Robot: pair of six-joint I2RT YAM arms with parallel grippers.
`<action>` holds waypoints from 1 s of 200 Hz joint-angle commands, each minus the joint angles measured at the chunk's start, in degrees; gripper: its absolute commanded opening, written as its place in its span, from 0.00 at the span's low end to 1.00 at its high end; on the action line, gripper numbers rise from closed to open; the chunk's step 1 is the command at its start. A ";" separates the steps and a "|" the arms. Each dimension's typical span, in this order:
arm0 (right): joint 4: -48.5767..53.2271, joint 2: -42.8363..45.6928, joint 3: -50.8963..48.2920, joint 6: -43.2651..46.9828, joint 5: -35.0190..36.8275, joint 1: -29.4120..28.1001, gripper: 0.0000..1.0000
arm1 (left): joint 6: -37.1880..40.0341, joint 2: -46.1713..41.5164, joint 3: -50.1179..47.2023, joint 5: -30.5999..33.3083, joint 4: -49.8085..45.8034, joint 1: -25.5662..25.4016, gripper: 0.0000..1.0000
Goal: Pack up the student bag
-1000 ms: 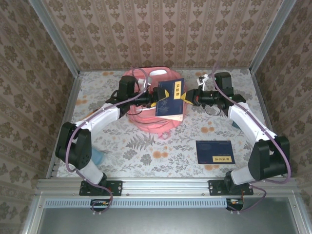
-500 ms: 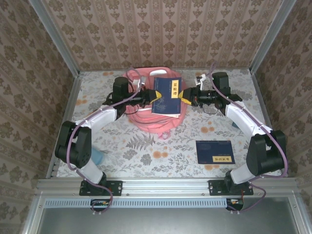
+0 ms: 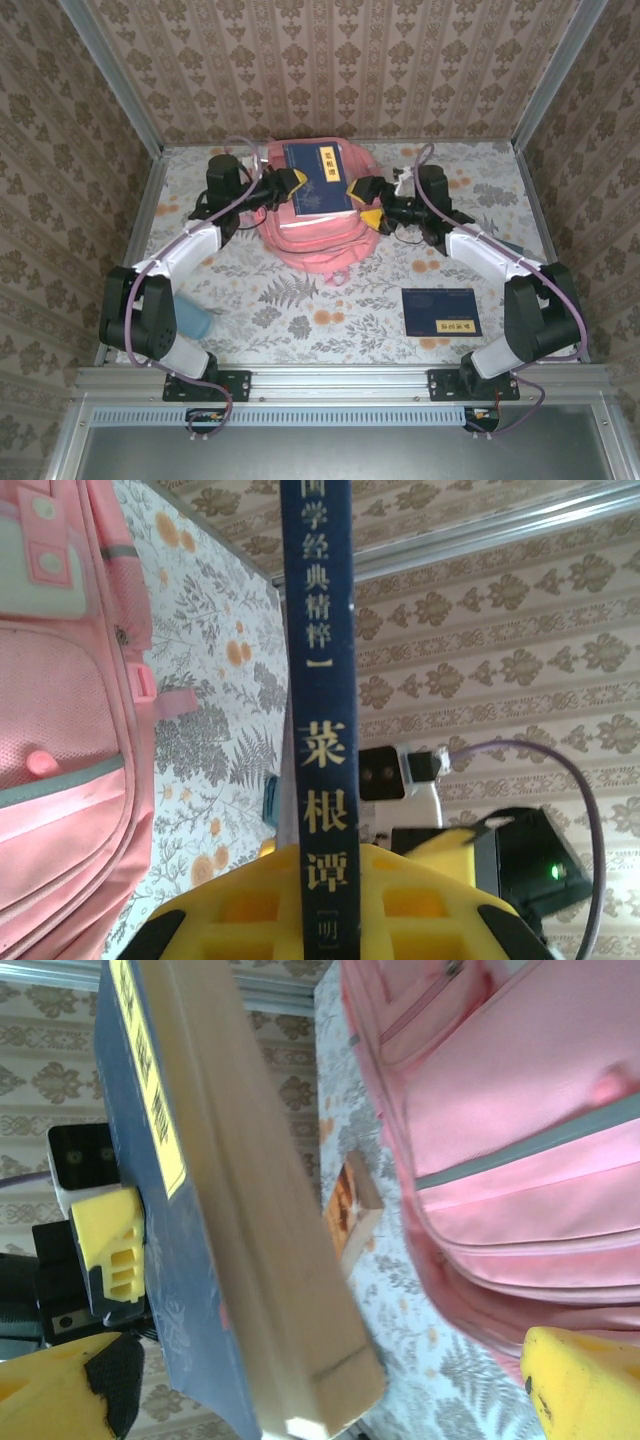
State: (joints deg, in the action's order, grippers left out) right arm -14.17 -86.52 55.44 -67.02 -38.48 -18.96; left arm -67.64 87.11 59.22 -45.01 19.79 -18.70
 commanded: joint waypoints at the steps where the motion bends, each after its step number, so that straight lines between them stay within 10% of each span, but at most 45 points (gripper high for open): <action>1: -9.41 -1.06 -0.46 -8.99 7.51 -3.55 0.99 | -4.03 -1.06 3.18 1.15 2.02 1.09 0.00; 92: -33.69 -9.18 -1.37 -25.01 19.45 -12.01 0.96 | -17.39 -0.43 4.12 2.81 9.29 2.09 0.00; 200: -43.79 -14.39 -0.71 -31.36 25.12 -13.91 0.41 | -14.56 -4.14 -0.57 7.75 6.58 1.74 0.01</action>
State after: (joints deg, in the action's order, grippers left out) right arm -54.43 -99.85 54.26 -95.70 -15.53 -32.21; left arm -82.96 86.15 59.13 -38.46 24.38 -16.51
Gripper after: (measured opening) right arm 0.444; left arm 0.108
